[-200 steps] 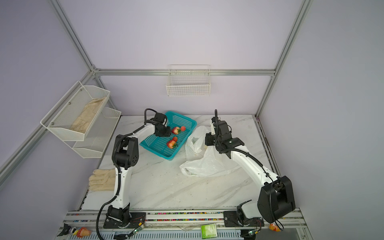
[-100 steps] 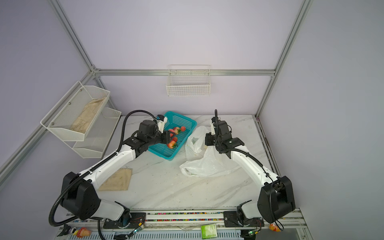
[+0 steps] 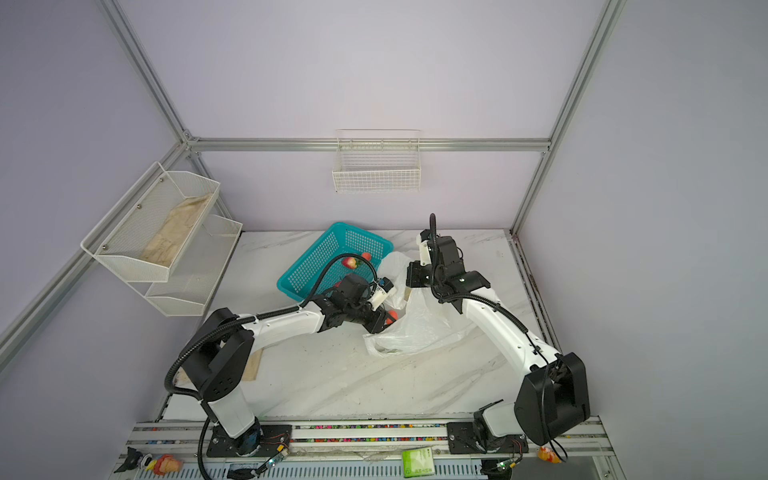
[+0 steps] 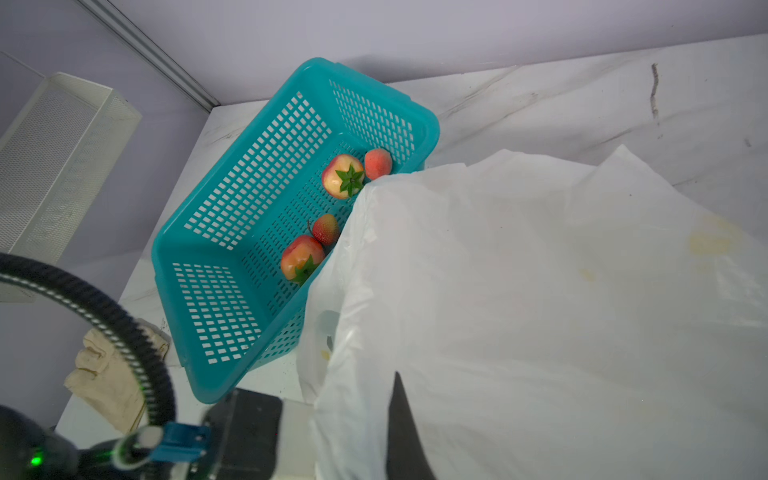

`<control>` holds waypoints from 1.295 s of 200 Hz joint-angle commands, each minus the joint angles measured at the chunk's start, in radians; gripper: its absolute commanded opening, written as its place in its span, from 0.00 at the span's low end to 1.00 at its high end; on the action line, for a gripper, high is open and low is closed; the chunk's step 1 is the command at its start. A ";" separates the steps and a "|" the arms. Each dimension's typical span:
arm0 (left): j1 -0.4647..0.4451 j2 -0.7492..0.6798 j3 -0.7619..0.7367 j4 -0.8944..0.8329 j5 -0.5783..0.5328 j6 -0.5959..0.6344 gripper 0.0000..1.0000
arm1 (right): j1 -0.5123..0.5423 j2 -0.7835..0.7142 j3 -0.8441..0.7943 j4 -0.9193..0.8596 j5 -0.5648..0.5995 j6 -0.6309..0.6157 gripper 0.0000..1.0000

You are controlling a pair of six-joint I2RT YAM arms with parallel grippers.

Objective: Place the fake fruits into the plastic bag and tie a complex knot
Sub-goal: 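Carry the small peach with the left gripper into the open bag and release it, then withdraw the left gripper from the bag and move it over the basket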

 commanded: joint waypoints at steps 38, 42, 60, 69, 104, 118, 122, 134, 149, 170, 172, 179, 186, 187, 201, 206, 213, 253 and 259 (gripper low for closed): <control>0.001 0.131 0.059 0.369 -0.040 -0.160 0.44 | -0.006 -0.012 -0.033 0.048 -0.019 0.101 0.00; 0.001 0.138 0.052 0.408 -0.047 -0.183 0.44 | -0.007 -0.016 -0.039 0.058 -0.019 0.112 0.00; 0.000 0.173 0.039 0.539 -0.093 -0.291 0.45 | -0.007 -0.022 -0.081 0.106 -0.029 0.154 0.00; 0.000 0.187 0.034 0.596 -0.116 -0.336 0.45 | -0.007 -0.051 -0.094 0.122 -0.038 0.164 0.00; 0.000 0.232 0.054 0.695 -0.225 -0.436 0.46 | -0.006 -0.039 -0.115 0.130 -0.058 0.163 0.00; -0.002 0.258 0.090 0.688 -0.245 -0.458 0.46 | -0.007 -0.038 -0.119 0.128 -0.057 0.156 0.00; -0.002 0.265 0.102 0.681 -0.245 -0.460 0.46 | -0.007 -0.037 -0.118 0.124 -0.051 0.152 0.00; -0.002 0.270 0.116 0.669 -0.239 -0.462 0.46 | -0.007 -0.041 -0.110 0.110 -0.033 0.135 0.00; -0.002 0.236 0.099 0.658 -0.231 -0.440 0.48 | -0.007 -0.049 -0.105 0.094 0.000 0.113 0.00; 0.000 0.151 0.042 0.583 -0.251 -0.387 0.52 | -0.012 -0.056 -0.093 0.060 0.040 0.074 0.00; 0.000 0.141 0.035 0.573 -0.252 -0.379 0.52 | -0.013 -0.057 -0.090 0.054 0.045 0.068 0.00; 0.000 0.110 0.012 0.541 -0.255 -0.354 0.54 | -0.016 -0.058 -0.087 0.041 0.056 0.052 0.00; -0.001 0.078 -0.008 0.497 -0.256 -0.334 0.55 | -0.018 -0.060 -0.082 0.028 0.068 0.041 0.00; 0.000 0.073 -0.009 0.494 -0.255 -0.331 0.56 | -0.020 -0.060 -0.082 0.026 0.071 0.038 0.00; 0.001 0.012 -0.038 0.388 -0.242 -0.287 0.60 | -0.025 -0.066 -0.067 -0.006 0.102 0.014 0.00; 0.001 -0.008 -0.049 0.349 -0.244 -0.272 0.61 | -0.027 -0.068 -0.062 -0.019 0.112 0.004 0.00; 0.003 -0.036 -0.059 0.301 -0.252 -0.259 0.63 | -0.027 -0.068 -0.057 -0.036 0.132 -0.006 0.00; 0.009 -0.171 -0.080 0.032 -0.279 -0.221 0.66 | -0.032 -0.065 -0.069 -0.056 0.157 -0.029 0.00; 0.009 -0.193 -0.093 0.005 -0.289 -0.221 0.66 | -0.034 -0.065 -0.070 -0.060 0.160 -0.031 0.00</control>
